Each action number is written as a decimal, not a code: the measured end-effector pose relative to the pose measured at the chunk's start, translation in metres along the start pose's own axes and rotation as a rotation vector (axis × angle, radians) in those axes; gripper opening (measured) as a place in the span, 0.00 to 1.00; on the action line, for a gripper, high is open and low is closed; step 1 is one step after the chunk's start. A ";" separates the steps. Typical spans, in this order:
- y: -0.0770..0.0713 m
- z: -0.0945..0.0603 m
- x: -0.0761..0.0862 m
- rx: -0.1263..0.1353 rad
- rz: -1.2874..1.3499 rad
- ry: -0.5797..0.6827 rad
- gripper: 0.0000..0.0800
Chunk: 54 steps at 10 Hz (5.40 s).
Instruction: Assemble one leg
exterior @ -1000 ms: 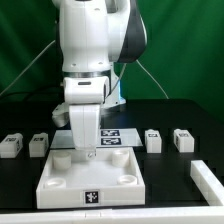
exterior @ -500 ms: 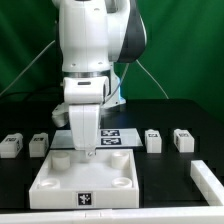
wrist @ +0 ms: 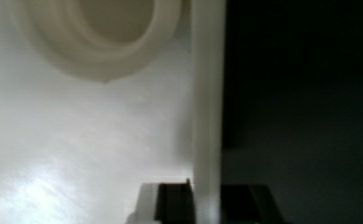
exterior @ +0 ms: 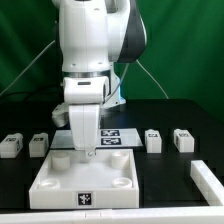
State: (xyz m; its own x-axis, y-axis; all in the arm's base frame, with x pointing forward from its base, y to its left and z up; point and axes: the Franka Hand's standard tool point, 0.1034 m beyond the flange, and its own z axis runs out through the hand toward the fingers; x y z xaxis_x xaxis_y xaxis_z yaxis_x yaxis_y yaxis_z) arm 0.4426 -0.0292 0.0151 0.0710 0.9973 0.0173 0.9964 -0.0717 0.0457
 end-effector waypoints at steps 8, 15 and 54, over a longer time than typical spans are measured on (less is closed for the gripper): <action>0.047 0.003 0.096 -0.019 -0.038 0.051 0.07; 0.046 0.003 0.099 -0.012 -0.048 0.052 0.21; -0.034 -0.016 0.202 0.703 1.271 -0.674 0.81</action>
Offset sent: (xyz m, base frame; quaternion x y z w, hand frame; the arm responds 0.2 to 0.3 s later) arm 0.0417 0.0657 0.0048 -0.0050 0.0177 -0.0544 0.9984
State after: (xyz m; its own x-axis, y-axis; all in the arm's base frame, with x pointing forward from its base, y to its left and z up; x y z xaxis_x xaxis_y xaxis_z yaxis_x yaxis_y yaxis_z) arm 0.4220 0.1749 0.0327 0.6491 0.1353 -0.7486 0.0859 -0.9908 -0.1046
